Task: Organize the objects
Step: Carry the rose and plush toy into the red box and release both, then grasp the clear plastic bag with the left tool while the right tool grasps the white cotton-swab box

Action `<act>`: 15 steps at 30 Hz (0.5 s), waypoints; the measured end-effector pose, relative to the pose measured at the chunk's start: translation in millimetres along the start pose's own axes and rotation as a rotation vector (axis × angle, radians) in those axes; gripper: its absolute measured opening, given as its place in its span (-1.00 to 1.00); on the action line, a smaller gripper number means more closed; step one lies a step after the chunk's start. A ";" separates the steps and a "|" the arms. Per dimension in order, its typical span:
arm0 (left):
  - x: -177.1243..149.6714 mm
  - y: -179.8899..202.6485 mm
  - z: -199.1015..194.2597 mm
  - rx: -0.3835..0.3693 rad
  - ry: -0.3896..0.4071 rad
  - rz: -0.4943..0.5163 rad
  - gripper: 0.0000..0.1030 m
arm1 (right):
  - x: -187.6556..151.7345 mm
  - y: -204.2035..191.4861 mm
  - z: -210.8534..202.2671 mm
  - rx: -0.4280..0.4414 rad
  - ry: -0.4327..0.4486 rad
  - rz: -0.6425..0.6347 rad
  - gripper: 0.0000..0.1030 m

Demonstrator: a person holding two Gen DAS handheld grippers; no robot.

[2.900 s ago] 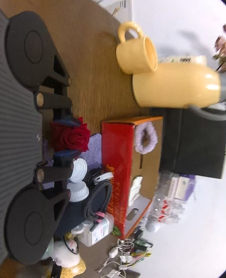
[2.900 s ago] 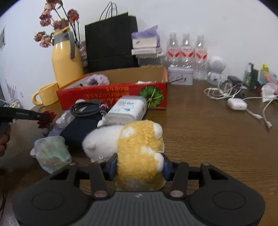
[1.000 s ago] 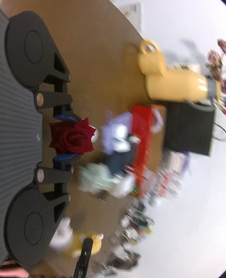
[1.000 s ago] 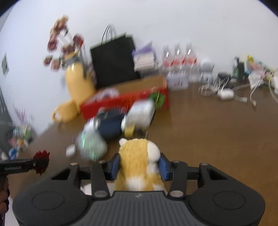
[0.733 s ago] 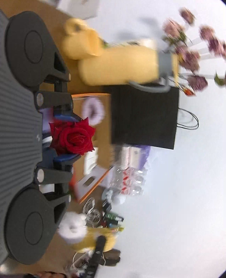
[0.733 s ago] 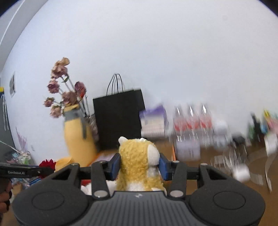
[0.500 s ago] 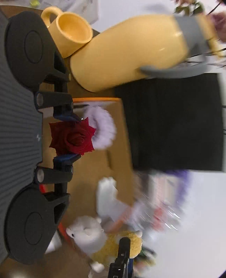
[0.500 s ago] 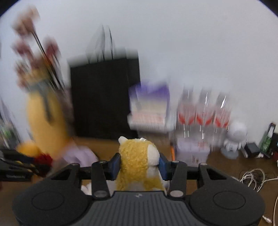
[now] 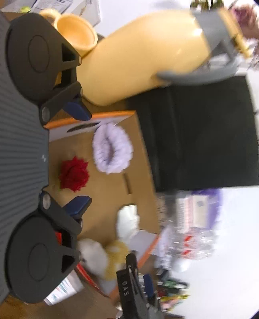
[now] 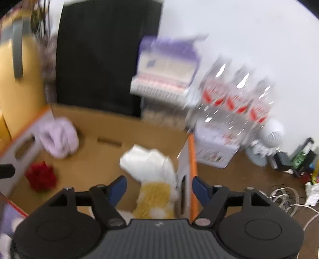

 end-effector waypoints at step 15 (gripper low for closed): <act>-184.2 73.3 -181.7 -0.139 0.173 -0.126 1.00 | -200.1 -9.3 -187.0 0.232 0.194 0.133 0.81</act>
Point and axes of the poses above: each gripper's, at about its wrist camera, not at the fingertips, and z roughly the way its jaws point, y to its right, x to its top, the point moved 1 cm from there along z, roughly the way its jaws point, and after that the axes turned 2 degrees about z, right-handed, at the moved point
